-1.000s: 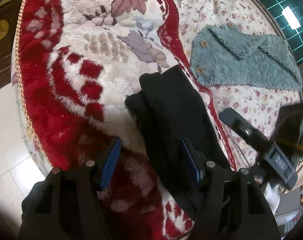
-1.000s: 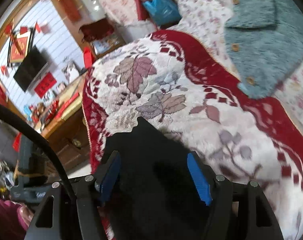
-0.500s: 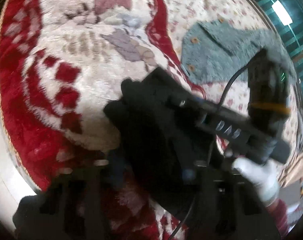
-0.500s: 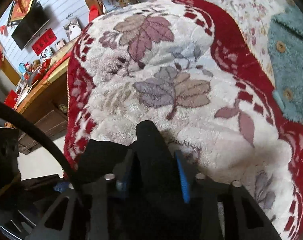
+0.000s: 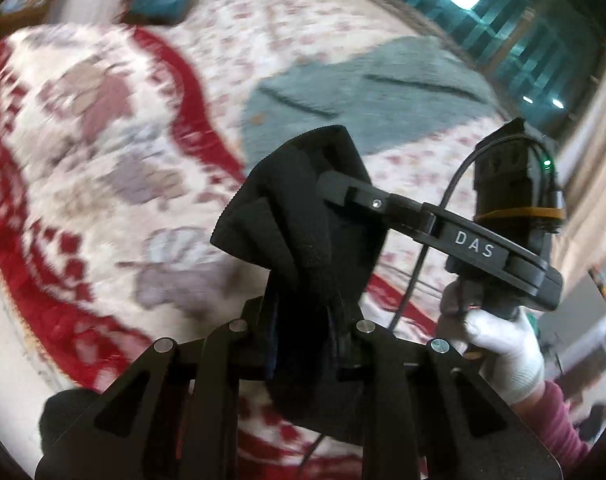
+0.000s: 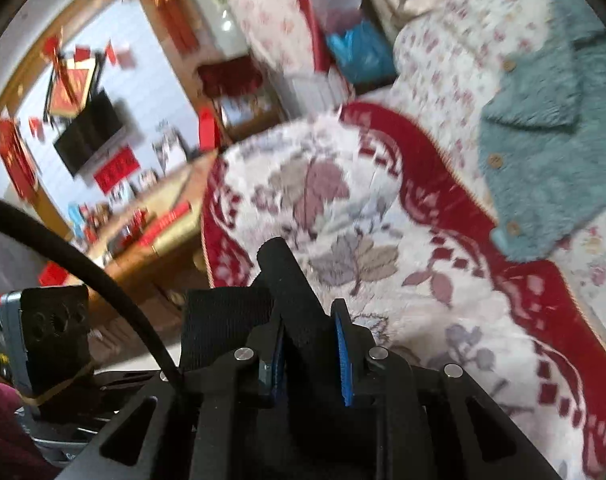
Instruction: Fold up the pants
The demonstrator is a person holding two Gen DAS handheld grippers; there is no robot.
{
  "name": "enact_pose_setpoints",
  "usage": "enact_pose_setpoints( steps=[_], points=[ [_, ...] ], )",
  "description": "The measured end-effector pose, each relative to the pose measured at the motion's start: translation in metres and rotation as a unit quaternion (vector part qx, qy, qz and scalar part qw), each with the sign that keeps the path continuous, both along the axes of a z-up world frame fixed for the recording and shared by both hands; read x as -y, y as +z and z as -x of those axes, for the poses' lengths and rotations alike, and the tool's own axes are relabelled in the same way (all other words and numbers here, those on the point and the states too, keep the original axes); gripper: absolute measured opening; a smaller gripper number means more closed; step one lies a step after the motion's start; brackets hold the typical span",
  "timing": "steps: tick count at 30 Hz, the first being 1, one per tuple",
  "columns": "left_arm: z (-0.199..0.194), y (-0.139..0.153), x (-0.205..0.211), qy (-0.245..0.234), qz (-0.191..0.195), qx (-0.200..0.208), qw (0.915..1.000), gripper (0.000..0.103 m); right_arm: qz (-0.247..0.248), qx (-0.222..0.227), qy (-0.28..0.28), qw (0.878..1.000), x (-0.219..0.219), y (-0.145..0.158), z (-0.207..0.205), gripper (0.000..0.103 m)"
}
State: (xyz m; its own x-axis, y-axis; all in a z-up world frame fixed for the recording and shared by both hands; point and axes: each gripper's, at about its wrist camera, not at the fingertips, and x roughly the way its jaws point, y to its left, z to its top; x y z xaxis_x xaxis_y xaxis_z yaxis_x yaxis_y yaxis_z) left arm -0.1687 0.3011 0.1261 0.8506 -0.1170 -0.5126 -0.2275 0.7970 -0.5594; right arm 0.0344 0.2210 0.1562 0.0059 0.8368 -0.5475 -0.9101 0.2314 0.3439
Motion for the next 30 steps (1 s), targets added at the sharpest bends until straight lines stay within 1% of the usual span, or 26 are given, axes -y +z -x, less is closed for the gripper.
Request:
enact_pose_setpoints(
  steps=[2, 5, 8, 10, 12, 13, 14, 15, 18, 19, 20, 21, 22, 23, 24, 26, 27, 28, 29, 30],
  points=[
    [0.0, 0.014, 0.023, -0.032, -0.014, 0.018, 0.9992, 0.018, -0.019, 0.0, -0.018, 1.0, 0.031, 0.013, 0.002, 0.02],
    [-0.005, 0.03, 0.064, -0.085, -0.038, 0.037, 0.9949, 0.018, -0.043, 0.001, -0.052, 0.998, 0.086, 0.025, 0.006, 0.02],
    [-0.01, 0.036, 0.106, -0.142, -0.05, 0.045, 0.9875, 0.018, -0.062, -0.002, -0.095, 0.994, 0.147, 0.025, 0.007, 0.02],
    [-0.015, 0.036, 0.136, -0.18, -0.06, 0.045, 0.9809, 0.018, -0.072, -0.009, -0.124, 0.99, 0.184, 0.019, 0.007, 0.02],
    [-0.02, 0.03, 0.166, -0.214, -0.071, 0.041, 0.9734, 0.018, -0.081, -0.02, -0.157, 0.984, 0.224, 0.007, 0.009, 0.02],
    [-0.024, 0.023, 0.18, -0.229, -0.076, 0.034, 0.9698, 0.018, -0.086, -0.033, -0.179, 0.98, 0.248, -0.004, 0.009, 0.02],
    [-0.029, 0.015, 0.193, -0.242, -0.08, 0.025, 0.9667, 0.018, -0.088, -0.043, -0.194, 0.976, 0.263, -0.013, 0.009, 0.02],
    [-0.034, 0.004, 0.209, -0.255, -0.083, 0.011, 0.9633, 0.018, -0.089, -0.057, -0.219, 0.97, 0.284, -0.029, 0.008, 0.02],
    [-0.053, -0.033, 0.245, -0.289, -0.087, -0.037, 0.9528, 0.018, -0.057, -0.092, -0.288, 0.951, 0.324, -0.077, 0.003, 0.02],
    [-0.06, -0.046, 0.254, -0.301, -0.085, -0.057, 0.9483, 0.018, -0.039, -0.109, -0.317, 0.941, 0.337, -0.096, 0.0, 0.02],
    [-0.064, -0.056, 0.263, -0.309, -0.085, -0.077, 0.9441, 0.018, -0.024, -0.122, -0.339, 0.933, 0.346, -0.108, -0.003, 0.02],
    [-0.067, -0.065, 0.269, -0.313, -0.087, -0.096, 0.9409, 0.018, -0.006, -0.136, -0.362, 0.922, 0.355, -0.12, -0.006, 0.02],
    [-0.065, -0.068, 0.271, -0.314, -0.086, -0.107, 0.9395, 0.019, 0.01, -0.15, -0.384, 0.911, 0.364, -0.13, -0.008, 0.021],
    [-0.062, -0.067, 0.271, -0.315, -0.082, -0.105, 0.9397, 0.023, 0.018, -0.164, -0.401, 0.901, 0.376, -0.135, -0.008, 0.022],
    [-0.057, -0.06, 0.267, -0.322, -0.074, -0.096, 0.9389, 0.026, 0.014, -0.169, -0.411, 0.896, 0.386, -0.136, -0.005, 0.023],
    [-0.049, -0.05, 0.26, -0.344, -0.051, -0.08, 0.9343, 0.045, -0.007, -0.164, -0.425, 0.89, 0.402, -0.129, 0.003, 0.031],
    [-0.045, -0.044, 0.253, -0.354, -0.037, -0.072, 0.9316, 0.046, -0.014, -0.164, -0.43, 0.888, 0.407, -0.125, 0.006, 0.035],
    [-0.041, -0.037, 0.245, -0.358, -0.03, -0.065, 0.931, 0.046, -0.024, -0.164, -0.436, 0.885, 0.413, -0.118, 0.011, 0.042],
    [-0.039, -0.033, 0.239, -0.357, -0.035, -0.06, 0.9316, 0.046, -0.033, -0.163, -0.437, 0.884, 0.417, -0.114, 0.014, 0.044],
    [-0.035, -0.026, 0.231, -0.352, -0.049, -0.054, 0.9333, 0.046, -0.046, -0.164, -0.432, 0.885, 0.419, -0.108, 0.019, 0.044]
  ],
)
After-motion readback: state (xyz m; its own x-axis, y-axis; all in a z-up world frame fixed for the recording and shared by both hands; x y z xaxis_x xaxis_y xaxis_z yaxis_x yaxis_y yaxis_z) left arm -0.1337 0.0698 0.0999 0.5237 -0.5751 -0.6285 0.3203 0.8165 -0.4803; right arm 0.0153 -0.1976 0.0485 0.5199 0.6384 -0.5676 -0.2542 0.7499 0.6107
